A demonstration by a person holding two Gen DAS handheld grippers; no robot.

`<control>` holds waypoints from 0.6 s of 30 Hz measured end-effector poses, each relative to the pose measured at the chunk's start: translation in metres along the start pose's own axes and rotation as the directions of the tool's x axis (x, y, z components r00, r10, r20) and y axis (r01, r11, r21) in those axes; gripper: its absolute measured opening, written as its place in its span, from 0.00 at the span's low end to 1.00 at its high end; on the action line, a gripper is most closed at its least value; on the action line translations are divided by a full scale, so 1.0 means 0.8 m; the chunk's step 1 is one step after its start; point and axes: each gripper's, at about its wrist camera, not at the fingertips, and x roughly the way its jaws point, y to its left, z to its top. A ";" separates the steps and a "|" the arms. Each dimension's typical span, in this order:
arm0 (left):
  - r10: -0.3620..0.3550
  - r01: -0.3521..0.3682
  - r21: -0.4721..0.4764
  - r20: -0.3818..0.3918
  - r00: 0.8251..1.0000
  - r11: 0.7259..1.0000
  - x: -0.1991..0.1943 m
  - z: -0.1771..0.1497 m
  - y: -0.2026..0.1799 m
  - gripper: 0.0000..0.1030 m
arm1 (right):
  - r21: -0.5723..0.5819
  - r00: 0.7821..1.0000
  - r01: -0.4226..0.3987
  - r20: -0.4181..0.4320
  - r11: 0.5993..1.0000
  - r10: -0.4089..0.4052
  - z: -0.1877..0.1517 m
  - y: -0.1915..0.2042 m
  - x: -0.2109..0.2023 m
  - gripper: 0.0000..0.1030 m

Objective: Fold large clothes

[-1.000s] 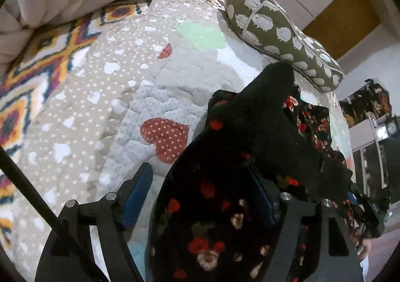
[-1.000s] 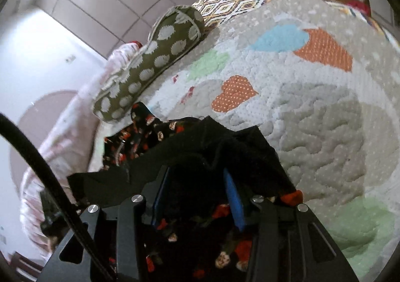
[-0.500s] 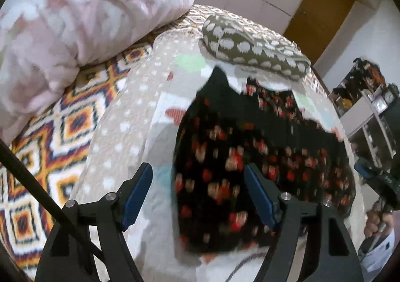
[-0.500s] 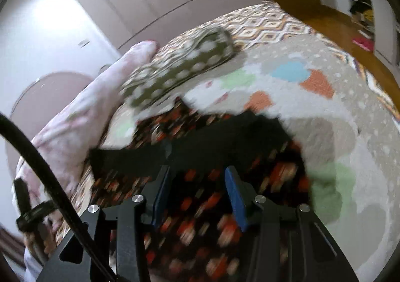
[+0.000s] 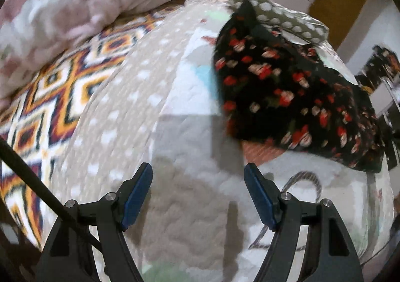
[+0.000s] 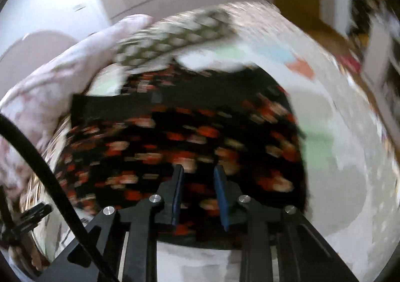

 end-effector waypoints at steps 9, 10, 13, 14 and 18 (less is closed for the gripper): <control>-0.012 0.013 -0.087 0.021 1.000 0.996 -0.045 -0.040 0.028 0.72 | -0.251 0.988 -0.152 -0.077 0.956 0.136 0.007 0.188 0.047 0.26; 0.002 0.000 -0.084 0.028 1.000 0.996 -0.050 -0.042 0.032 0.72 | -0.257 0.985 -0.164 -0.092 0.952 0.145 0.006 0.204 0.060 0.26; 0.022 -0.018 -0.096 0.046 0.999 0.995 -0.061 -0.045 0.050 0.72 | -0.256 0.977 -0.199 -0.125 0.946 0.171 0.006 0.250 0.107 0.26; 0.026 -0.021 -0.100 0.051 0.998 0.995 -0.063 -0.045 0.056 0.72 | -0.255 0.975 -0.204 -0.139 0.945 0.173 0.005 0.258 0.123 0.26; 0.070 -0.063 -0.095 0.072 0.995 0.993 -0.072 -0.045 0.077 0.72 | -0.221 0.972 -0.180 -0.186 0.959 0.140 -0.018 0.277 0.178 0.31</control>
